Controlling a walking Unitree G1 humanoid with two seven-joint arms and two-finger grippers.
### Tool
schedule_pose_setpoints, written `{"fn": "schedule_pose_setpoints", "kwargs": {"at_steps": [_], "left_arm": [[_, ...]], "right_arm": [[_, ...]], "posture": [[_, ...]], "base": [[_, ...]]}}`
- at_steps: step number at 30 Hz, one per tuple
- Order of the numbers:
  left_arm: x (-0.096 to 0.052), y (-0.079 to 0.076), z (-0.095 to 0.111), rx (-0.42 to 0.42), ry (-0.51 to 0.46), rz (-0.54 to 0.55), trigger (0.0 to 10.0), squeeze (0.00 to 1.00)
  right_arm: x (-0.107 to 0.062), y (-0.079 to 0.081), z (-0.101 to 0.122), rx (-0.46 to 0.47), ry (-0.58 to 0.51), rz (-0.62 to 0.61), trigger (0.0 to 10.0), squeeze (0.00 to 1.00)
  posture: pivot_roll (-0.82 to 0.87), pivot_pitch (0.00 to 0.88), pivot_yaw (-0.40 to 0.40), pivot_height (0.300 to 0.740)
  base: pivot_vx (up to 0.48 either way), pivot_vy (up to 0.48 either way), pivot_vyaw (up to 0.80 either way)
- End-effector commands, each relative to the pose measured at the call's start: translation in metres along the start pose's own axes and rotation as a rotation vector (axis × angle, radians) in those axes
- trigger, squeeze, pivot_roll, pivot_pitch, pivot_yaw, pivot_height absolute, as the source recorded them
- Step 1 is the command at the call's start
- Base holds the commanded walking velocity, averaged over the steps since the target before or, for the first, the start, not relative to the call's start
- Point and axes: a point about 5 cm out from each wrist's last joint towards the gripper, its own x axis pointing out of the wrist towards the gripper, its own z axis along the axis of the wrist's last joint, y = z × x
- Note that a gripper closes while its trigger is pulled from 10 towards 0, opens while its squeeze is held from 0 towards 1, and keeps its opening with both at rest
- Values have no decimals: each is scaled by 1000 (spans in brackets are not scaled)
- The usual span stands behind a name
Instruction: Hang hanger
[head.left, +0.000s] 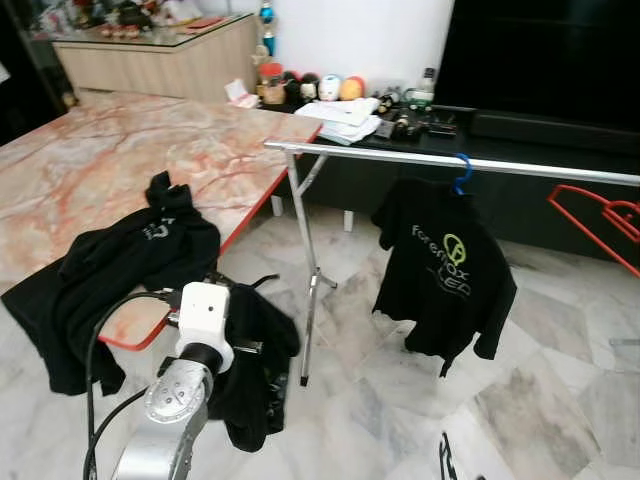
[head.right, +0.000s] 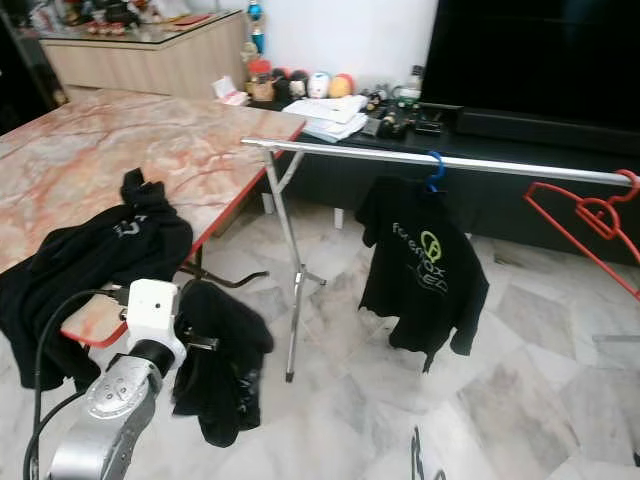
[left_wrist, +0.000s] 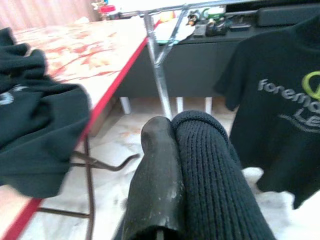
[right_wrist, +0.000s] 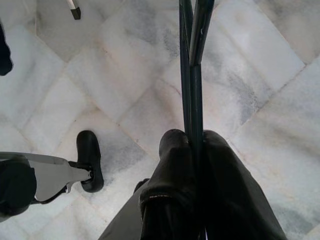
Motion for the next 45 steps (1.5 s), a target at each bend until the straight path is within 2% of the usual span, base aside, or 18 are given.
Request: {"fn": "schedule_pose_setpoints", "kwargs": {"at_steps": [1, 6, 13, 16, 17, 18, 22, 24, 25, 28, 32, 45], "left_arm": [[-2, -1, 6, 3, -20, -13, 10000, 0], [-3, -1, 5, -6, -5, -4, 10000, 0], [-2, -2, 6, -2, -2, -9, 10000, 0], [-2, -3, 6, -1, 4, -12, 10000, 0], [-2, -5, 5, 1, 12, -30, 10000, 0], [-2, -6, 5, 4, 14, -39, 10000, 0], [-3, -9, 4, 5, 20, -59, 10000, 0], [-3, -10, 4, 9, 20, -68, 10000, 0], [-3, -10, 5, 9, 22, -69, 10000, 0], [-3, -10, 5, 9, 23, -70, 10000, 0], [-3, -10, 6, 7, 23, -73, 10000, 0], [-5, -10, 15, 3, 0, -107, 10000, 0]], "right_arm": [[-3, 3, -12, 25, 32, 4, 10000, 0], [-2, 5, -11, 25, 36, 2, 10000, 0], [-2, 3, -8, -21, 31, -9, 10000, 0], [-1, 0, -6, -35, 18, -35, 10000, 0], [-1, -5, -4, -87, 8, -68, 10000, 0], [-1, -7, -2, -96, 3, -90, 10000, 0], [-2, -16, 2, -62, -10, -166, 10000, 0], [3, -14, 17, -55, -23, -188, 10000, 0], [10, -3, 36, -59, -35, -183, 10000, 0], [13, 5, 47, -62, -43, -172, 10000, 0], [14, 10, 49, -64, -45, -163, 10000, 0], [14, 11, 44, -77, -25, -157, 10000, 0]], "posture": [[67, 10, 64, 740], [72, 2, 60, 740], [75, 23, 54, 740], [75, 25, 54, 740], [77, 34, 53, 740], [77, 36, 53, 740], [79, 43, 55, 740], [78, 45, 55, 740], [78, 46, 56, 740], [80, 48, 57, 740], [84, 52, 56, 740], [93, 61, 53, 740]], "base": [[0, 0, 0], [0, 58, 0], [0, 480, 0], [0, 480, 0], [0, 480, 0], [0, 480, 0], [0, 480, 0], [0, 480, 0], [0, 480, 0], [0, 480, 0], [0, 480, 0], [0, 480, 0]]}}
